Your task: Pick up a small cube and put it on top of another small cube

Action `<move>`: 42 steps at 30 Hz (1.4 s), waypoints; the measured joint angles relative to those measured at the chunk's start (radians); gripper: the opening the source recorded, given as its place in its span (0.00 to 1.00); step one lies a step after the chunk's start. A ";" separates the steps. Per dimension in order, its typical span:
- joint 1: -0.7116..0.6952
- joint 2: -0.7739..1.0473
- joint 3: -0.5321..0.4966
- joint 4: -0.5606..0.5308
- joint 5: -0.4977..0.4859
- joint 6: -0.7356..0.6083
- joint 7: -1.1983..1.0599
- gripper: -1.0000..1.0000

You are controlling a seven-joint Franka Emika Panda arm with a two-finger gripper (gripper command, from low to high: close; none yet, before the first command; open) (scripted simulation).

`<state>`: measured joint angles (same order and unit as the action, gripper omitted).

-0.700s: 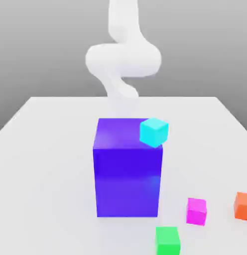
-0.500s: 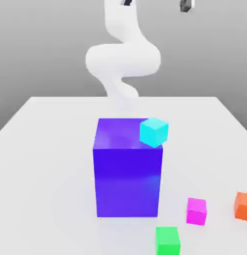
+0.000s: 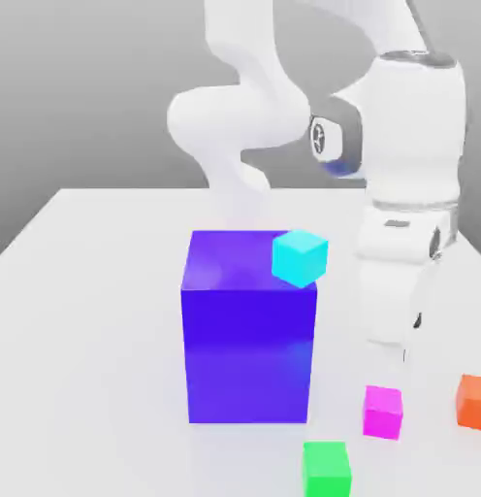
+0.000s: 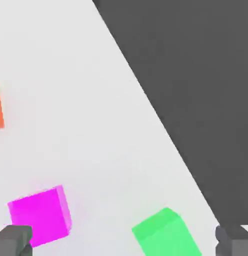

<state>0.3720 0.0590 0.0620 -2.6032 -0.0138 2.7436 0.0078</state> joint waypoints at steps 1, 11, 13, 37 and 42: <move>0.005 0.036 0.007 -0.013 -0.008 0.019 -0.028 0.50; 0.043 0.309 -0.022 0.007 -0.066 0.219 -0.042 0.00; 0.043 0.309 -0.022 0.007 -0.067 0.218 -0.041 0.00; -0.041 0.210 0.030 0.123 -0.118 -0.190 -0.446 0.00; -0.067 0.225 0.038 0.168 -0.142 -0.256 -0.592 0.00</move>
<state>0.3050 0.2836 0.0996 -2.4353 -0.1558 2.4873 -0.5841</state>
